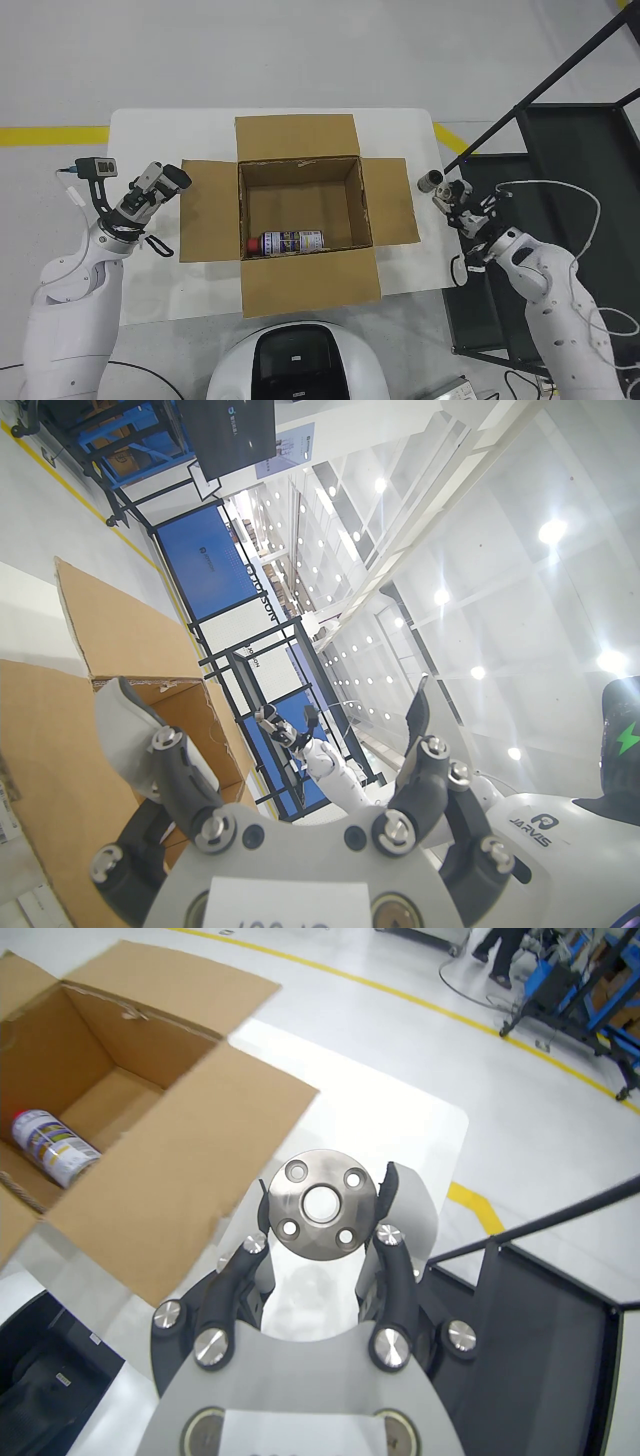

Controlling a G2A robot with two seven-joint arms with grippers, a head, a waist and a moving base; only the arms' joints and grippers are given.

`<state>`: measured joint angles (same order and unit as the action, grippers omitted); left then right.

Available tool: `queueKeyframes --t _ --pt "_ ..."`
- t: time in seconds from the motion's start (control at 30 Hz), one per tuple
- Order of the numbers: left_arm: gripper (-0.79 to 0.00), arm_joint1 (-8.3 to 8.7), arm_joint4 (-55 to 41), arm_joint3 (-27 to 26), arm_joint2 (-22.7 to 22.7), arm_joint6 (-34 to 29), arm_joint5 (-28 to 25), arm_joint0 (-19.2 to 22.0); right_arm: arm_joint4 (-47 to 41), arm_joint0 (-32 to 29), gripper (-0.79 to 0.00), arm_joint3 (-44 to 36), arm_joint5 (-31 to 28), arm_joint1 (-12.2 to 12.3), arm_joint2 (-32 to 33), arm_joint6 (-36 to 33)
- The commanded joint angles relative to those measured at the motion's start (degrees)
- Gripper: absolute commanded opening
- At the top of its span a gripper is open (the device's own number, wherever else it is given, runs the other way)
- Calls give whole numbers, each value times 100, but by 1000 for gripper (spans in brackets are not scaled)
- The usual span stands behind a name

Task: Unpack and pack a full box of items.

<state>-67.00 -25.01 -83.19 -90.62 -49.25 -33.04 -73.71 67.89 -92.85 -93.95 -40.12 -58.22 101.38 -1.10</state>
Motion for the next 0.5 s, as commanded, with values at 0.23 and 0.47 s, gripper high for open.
queueKeyframes --t 0.23,0.47 --pt "0 0 0 0 0 0 0 0 188 847 -785 -917 -285 -6 -1008 -1187" --pt "0 0 0 0 0 0 0 0 146 1391 -785 -647 -343 -53 -1693 -1598"
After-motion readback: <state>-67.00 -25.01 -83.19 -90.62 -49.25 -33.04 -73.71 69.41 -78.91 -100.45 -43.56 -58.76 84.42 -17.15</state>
